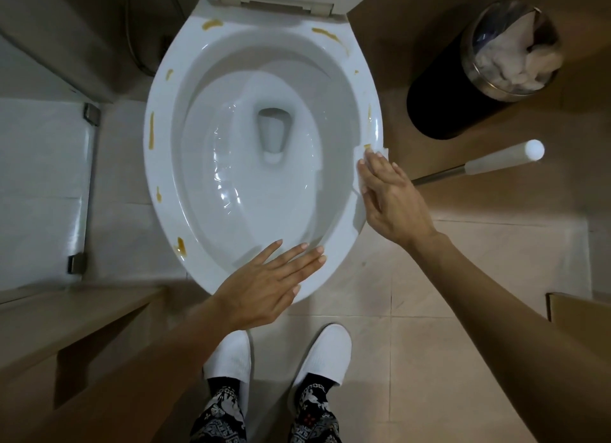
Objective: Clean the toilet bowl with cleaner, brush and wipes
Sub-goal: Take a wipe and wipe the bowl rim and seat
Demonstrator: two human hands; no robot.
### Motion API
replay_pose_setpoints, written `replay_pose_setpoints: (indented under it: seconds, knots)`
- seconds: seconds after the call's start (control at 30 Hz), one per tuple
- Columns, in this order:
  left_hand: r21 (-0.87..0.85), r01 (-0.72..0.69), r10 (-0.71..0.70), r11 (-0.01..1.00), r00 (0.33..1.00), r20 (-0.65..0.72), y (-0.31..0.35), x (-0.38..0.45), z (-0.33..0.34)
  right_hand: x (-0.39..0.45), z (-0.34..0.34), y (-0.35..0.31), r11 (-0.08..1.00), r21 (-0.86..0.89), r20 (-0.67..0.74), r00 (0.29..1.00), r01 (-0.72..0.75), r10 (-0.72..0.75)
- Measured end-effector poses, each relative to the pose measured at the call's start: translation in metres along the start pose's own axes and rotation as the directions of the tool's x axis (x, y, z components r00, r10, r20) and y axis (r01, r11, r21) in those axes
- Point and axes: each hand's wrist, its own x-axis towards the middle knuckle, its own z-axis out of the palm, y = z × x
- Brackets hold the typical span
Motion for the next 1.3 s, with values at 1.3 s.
replay_pose_setpoints:
  seconds: [1.3]
  knots:
    - [-0.268,0.3,-0.339,0.916,0.934,-0.112,0.026,0.098,-0.001,0.063,-0.023,0.033,0.997,-0.009,0.139,0.987,0.082,-0.08]
